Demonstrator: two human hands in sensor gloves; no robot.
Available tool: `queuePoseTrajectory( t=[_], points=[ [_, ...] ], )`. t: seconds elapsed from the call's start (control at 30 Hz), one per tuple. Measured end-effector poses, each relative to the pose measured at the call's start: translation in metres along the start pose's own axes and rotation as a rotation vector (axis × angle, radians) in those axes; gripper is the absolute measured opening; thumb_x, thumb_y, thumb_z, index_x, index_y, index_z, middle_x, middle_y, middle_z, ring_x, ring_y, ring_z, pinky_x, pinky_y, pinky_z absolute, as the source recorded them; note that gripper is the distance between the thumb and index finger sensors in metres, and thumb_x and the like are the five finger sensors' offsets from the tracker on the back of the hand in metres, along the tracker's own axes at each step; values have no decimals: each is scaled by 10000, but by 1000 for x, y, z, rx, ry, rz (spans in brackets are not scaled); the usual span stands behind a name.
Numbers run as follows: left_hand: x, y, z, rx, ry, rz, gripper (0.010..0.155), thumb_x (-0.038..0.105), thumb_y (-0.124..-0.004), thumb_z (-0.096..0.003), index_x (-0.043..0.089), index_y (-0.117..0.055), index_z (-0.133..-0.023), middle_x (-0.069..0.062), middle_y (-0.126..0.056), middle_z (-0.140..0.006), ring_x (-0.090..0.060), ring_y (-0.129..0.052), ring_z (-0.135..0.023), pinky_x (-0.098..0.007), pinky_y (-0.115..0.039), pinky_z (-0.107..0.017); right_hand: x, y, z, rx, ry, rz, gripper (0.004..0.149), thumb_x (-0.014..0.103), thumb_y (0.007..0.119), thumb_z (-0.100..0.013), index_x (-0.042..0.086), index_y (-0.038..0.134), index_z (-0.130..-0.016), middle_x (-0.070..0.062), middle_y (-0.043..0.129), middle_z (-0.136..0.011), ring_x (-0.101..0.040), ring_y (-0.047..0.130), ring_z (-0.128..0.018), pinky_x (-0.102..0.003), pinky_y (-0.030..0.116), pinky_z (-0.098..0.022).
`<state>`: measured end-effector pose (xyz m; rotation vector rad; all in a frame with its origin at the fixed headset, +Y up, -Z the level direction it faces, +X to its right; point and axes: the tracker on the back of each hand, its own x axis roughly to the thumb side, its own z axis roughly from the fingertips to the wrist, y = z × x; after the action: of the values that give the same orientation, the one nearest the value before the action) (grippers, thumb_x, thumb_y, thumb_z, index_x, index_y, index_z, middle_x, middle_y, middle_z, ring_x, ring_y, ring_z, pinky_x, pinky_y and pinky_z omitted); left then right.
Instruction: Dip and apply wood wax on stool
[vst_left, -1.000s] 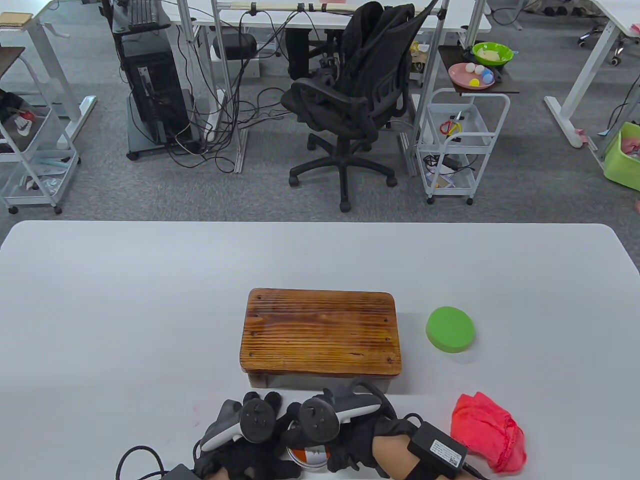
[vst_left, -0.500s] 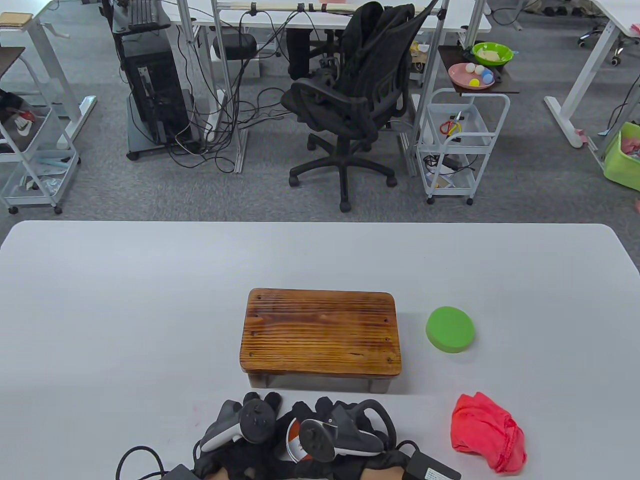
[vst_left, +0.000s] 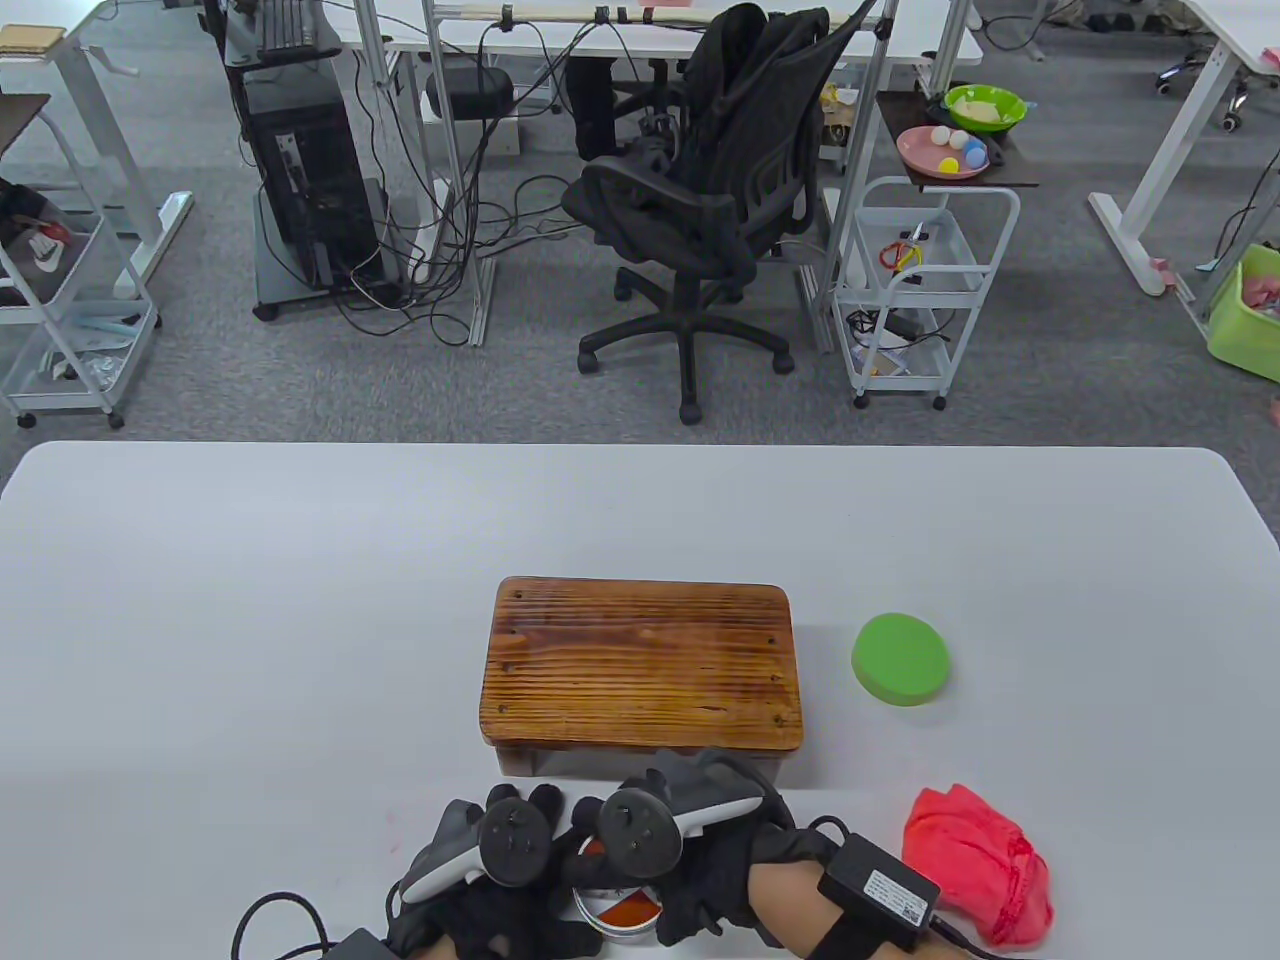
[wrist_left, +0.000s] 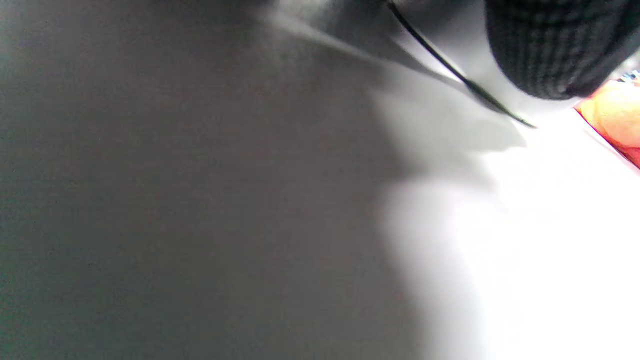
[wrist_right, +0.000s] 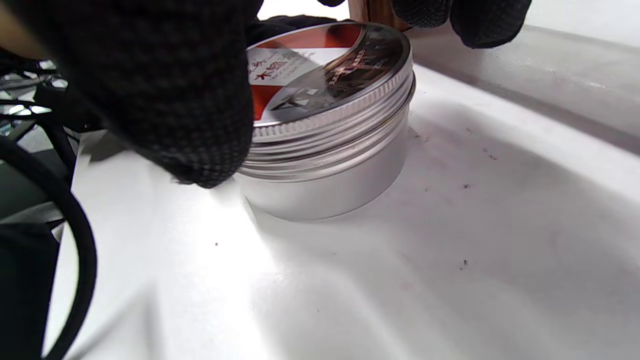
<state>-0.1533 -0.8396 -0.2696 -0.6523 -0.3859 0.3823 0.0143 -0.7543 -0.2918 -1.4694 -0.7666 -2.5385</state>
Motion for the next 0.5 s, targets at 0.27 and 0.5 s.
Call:
queuePoseTrajectory(
  t=[0.27, 0.5],
  points=[
    [0, 0, 0, -2, 1, -4, 859, 738, -764, -471, 471, -214, -1074, -25, 174, -1151, -451, 249, -949, -744, 85, -575, 2, 6, -4, -34, 19, -25, 678, 404, 1004, -402, 351, 601, -945, 30, 486, -1092, -391, 647, -953, -362, 727, -684],
    [0, 0, 0, -2, 0, -6, 881, 737, -773, -462, 460, -205, -1077, -44, 173, -1151, -451, 247, -950, -743, 83, -576, 14, 18, 0, -160, 179, 19, 769, 584, 895, -397, 262, 528, -991, -131, 556, -1014, -421, 782, -787, -327, 802, -546]
  ],
)
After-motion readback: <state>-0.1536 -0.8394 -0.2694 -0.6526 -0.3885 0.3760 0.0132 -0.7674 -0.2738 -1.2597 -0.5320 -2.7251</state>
